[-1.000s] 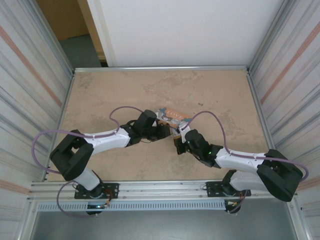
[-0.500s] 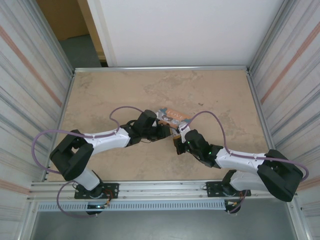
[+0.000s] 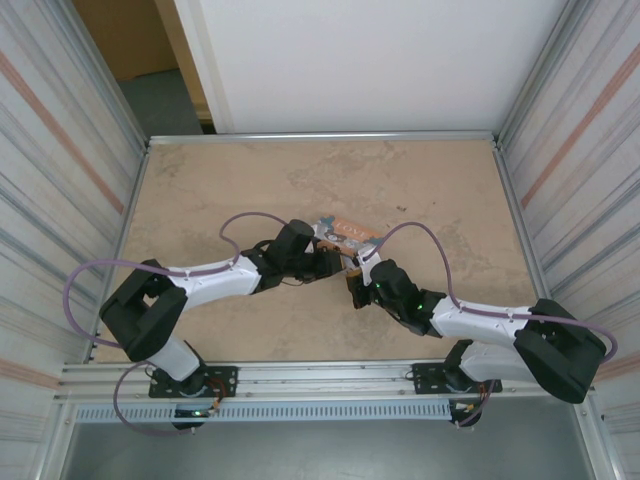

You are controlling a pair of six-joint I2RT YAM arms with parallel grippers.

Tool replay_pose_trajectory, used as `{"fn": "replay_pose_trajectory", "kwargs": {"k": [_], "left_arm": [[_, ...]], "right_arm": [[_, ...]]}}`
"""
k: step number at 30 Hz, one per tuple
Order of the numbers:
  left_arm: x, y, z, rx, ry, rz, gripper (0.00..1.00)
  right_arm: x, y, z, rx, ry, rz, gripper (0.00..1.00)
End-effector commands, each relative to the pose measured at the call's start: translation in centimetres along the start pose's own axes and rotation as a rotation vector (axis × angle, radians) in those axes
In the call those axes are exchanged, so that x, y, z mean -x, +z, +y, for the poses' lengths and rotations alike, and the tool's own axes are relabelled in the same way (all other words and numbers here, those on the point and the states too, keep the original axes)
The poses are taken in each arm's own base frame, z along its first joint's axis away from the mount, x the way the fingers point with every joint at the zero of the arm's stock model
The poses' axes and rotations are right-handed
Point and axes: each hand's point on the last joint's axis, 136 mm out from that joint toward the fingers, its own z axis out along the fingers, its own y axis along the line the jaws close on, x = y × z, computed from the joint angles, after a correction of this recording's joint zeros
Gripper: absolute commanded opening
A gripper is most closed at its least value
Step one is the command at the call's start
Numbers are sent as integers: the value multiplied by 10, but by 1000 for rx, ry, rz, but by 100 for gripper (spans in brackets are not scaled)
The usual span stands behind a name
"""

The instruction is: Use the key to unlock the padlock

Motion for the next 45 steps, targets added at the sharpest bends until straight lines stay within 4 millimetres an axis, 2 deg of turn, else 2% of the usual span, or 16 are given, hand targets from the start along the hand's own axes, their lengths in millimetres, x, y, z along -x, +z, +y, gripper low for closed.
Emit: {"fn": "replay_pose_trajectory", "kwargs": {"k": [1, 7, 21, 34, 38, 45], "left_arm": [[7, -11, -38, -101, 32, -12, 16], [5, -13, -45, -127, 21, 2, 16], [-3, -11, -55, -160, 17, 34, 16], [-13, -4, -53, -158, 2, 58, 16], [-14, -2, -46, -149, -13, 50, 16], [-17, 6, -37, -140, -29, 56, 16]], "right_arm": [[22, -1, -1, -10, -39, -75, 0], [38, 1, -2, 27, -47, -109, 0], [88, 6, 10, 111, -91, -197, 0], [131, 1, 19, 168, -84, -285, 0], [125, 2, 18, 166, -83, -265, 0], [84, 14, 8, 147, -42, -167, 0]]}}
